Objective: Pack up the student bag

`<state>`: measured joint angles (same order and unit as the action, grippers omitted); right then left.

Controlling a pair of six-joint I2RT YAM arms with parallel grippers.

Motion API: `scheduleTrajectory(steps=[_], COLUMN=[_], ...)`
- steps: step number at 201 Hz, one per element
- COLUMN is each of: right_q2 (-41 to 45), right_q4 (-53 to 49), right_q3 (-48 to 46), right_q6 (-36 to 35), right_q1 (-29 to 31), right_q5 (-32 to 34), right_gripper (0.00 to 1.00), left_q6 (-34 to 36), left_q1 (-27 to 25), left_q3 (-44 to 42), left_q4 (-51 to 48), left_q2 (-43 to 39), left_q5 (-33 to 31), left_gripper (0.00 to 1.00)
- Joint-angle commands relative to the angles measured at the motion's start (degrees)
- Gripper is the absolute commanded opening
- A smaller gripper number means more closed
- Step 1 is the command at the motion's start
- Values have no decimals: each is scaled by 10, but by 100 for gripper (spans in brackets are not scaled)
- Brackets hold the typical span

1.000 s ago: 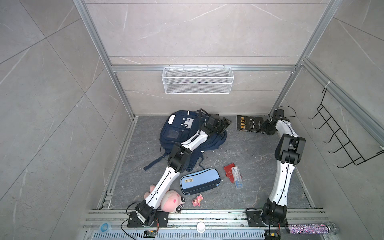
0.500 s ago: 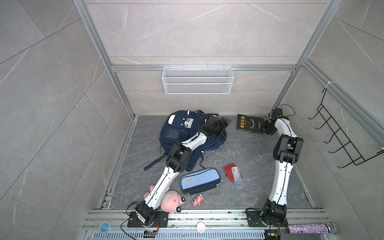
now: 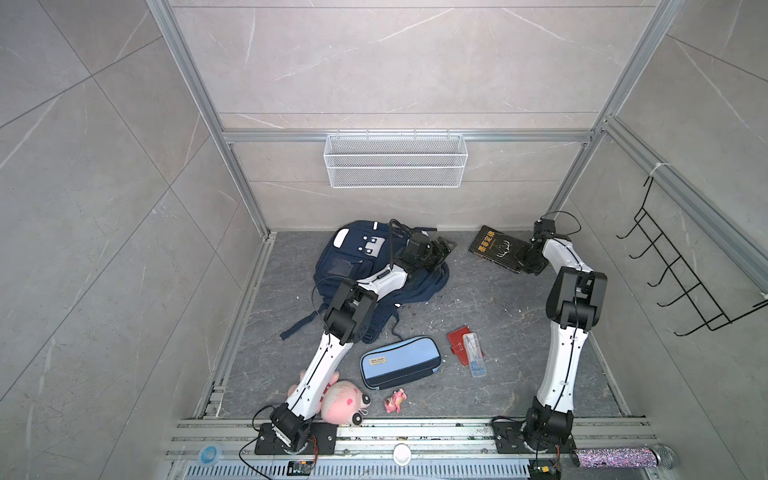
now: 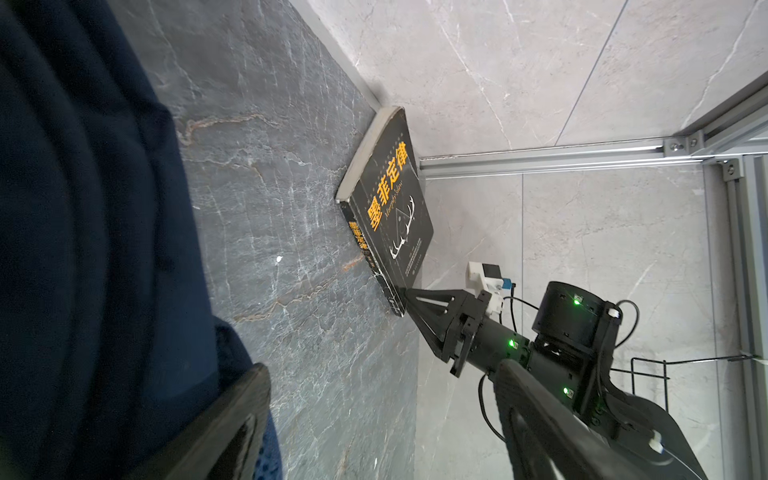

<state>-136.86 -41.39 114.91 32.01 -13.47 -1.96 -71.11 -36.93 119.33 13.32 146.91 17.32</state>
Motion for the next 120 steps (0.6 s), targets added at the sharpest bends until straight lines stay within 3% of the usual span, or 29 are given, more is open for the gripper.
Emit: scheduleTrajectory(steps=[1,48,120], right_q2=[30,87,158], right_q4=[-12,44,45], right_q3=[-65,-200,-323], right_q6=[20,69,69], right_q1=[11,51,106], right_q5=[-11,-54,-78], right_gripper=[21,21,23], left_q6=[34,46,108], left_q1=[7,7,5], left_q3=[-12,-15,-17], left_q4=[-29,-38,-112], left_q2=[-49,-62,-87], left_q5=[13,24,25], left_gripper=[88,88,88])
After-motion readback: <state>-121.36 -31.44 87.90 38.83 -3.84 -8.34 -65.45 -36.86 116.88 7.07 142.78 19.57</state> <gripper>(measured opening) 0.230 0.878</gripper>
